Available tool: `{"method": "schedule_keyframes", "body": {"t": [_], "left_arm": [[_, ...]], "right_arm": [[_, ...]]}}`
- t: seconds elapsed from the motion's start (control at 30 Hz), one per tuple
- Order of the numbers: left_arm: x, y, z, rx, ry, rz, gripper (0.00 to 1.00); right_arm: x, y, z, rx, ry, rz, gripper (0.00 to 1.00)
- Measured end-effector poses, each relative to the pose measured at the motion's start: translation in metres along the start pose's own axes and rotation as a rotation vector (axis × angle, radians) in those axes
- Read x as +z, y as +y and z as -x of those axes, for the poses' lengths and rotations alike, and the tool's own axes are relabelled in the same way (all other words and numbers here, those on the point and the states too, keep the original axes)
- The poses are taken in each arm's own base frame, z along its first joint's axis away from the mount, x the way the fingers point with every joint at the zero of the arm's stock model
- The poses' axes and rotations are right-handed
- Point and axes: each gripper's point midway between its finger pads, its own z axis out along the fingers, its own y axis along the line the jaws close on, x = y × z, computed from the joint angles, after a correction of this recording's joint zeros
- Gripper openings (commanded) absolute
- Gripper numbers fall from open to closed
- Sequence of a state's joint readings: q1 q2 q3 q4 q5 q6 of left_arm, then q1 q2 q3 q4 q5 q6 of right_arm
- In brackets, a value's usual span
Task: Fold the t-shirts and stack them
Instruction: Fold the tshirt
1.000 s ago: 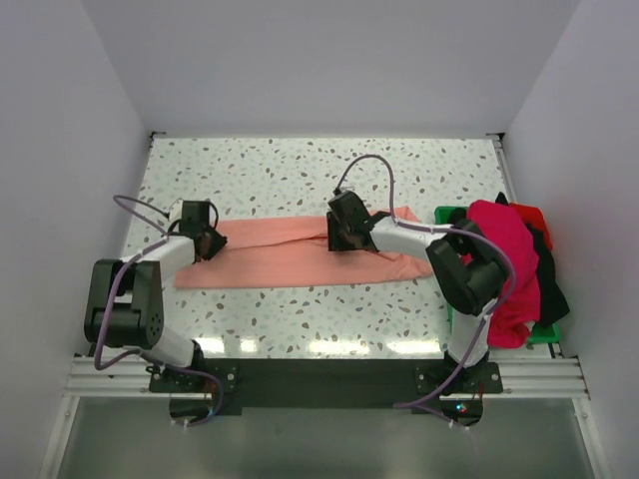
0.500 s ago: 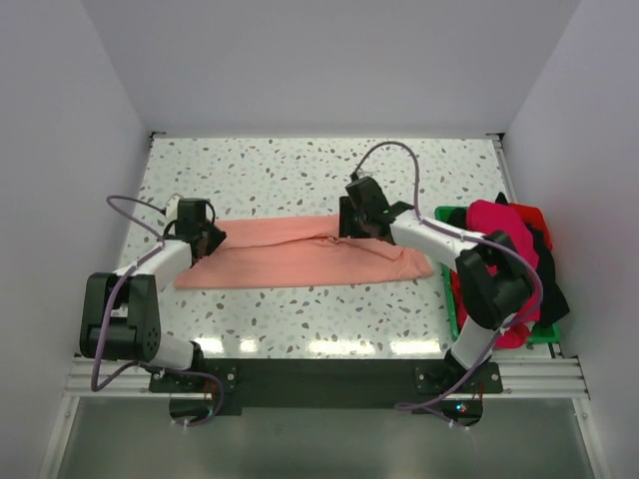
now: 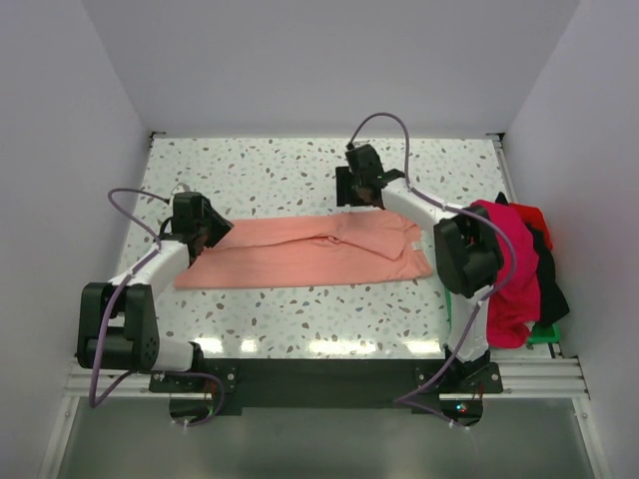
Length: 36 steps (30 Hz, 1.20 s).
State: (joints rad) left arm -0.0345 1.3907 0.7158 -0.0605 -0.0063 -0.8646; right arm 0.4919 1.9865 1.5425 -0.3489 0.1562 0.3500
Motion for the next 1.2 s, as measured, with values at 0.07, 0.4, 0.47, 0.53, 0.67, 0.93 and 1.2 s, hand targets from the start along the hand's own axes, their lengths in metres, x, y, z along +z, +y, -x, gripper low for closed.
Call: {"method": "schedule_keyframes", "body": {"t": [0.07, 0.4, 0.47, 0.53, 0.67, 0.93, 1.2], "left_arm": [[-0.001, -0.001, -0.001, 0.011, 0.004, -0.009, 0.37], [-0.003, -0.005, -0.002, 0.020, 0.018, -0.031, 0.37], [-0.003, -0.006, -0.003, 0.020, 0.019, -0.033, 0.37], [-0.003, -0.006, -0.003, 0.020, 0.020, -0.034, 0.37], [-0.004, -0.006, -0.003, 0.020, 0.022, -0.036, 0.37], [-0.004, -0.007, -0.004, 0.020, 0.025, -0.039, 0.37], [-0.004, -0.007, -0.004, 0.020, 0.025, -0.039, 0.37]], "right_arm": [[0.009, -0.001, -0.011, -0.012, 0.034, -0.012, 0.61], [0.011, 0.009, -0.037, -0.054, 0.096, -0.041, 0.39], [0.010, 0.013, -0.042, -0.062, 0.103, -0.041, 0.34], [0.009, 0.015, -0.047, -0.070, 0.115, -0.042, 0.29], [0.009, 0.011, -0.050, -0.071, 0.119, -0.063, 0.36], [0.009, 0.000, -0.048, -0.074, 0.104, -0.114, 0.41], [0.019, 0.000, -0.045, -0.082, 0.105, -0.134, 0.42]]}}
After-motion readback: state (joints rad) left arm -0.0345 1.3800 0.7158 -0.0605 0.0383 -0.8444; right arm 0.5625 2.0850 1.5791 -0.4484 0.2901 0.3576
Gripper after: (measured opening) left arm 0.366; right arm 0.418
